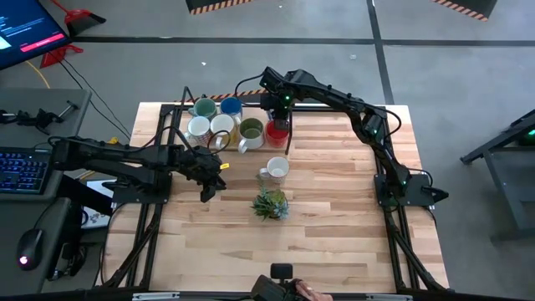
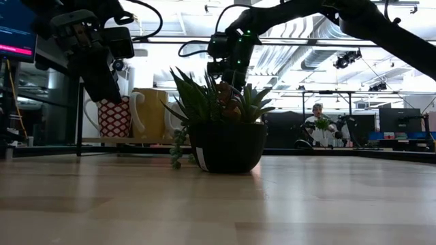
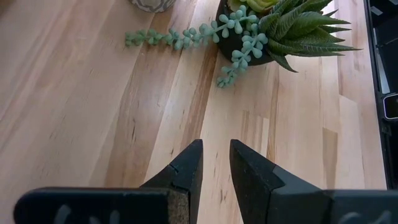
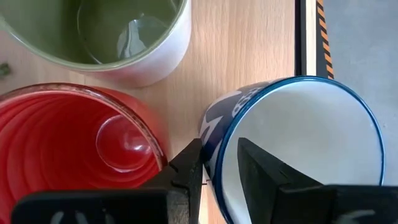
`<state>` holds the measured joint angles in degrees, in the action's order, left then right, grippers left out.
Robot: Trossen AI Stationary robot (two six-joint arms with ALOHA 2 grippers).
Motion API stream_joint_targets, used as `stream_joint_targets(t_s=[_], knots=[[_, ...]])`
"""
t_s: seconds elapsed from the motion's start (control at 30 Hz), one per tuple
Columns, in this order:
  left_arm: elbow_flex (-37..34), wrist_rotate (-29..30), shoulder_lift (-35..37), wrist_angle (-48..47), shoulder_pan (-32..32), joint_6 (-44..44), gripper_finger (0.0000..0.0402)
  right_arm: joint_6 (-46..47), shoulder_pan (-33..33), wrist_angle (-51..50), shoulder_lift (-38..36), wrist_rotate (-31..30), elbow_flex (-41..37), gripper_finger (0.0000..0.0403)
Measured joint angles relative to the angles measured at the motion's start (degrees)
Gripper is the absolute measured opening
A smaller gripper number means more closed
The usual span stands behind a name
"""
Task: Place coffee mugs
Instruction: Put the blue patterned mug on the shelf
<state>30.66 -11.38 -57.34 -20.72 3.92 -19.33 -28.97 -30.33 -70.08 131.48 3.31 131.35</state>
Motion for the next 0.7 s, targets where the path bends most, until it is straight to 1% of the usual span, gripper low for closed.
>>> stream_joint_targets(t_s=[0.53,0.7], knots=[[0.0,0.0,0.0,0.0,0.0,0.0,0.0071,0.4,0.2,1.5,0.0,-0.3,0.7,0.0079],[0.0,0.0,0.0,0.0,0.0,0.0,0.0071,0.4,0.4,-0.3,-0.3,-0.1,0.7,0.0079]])
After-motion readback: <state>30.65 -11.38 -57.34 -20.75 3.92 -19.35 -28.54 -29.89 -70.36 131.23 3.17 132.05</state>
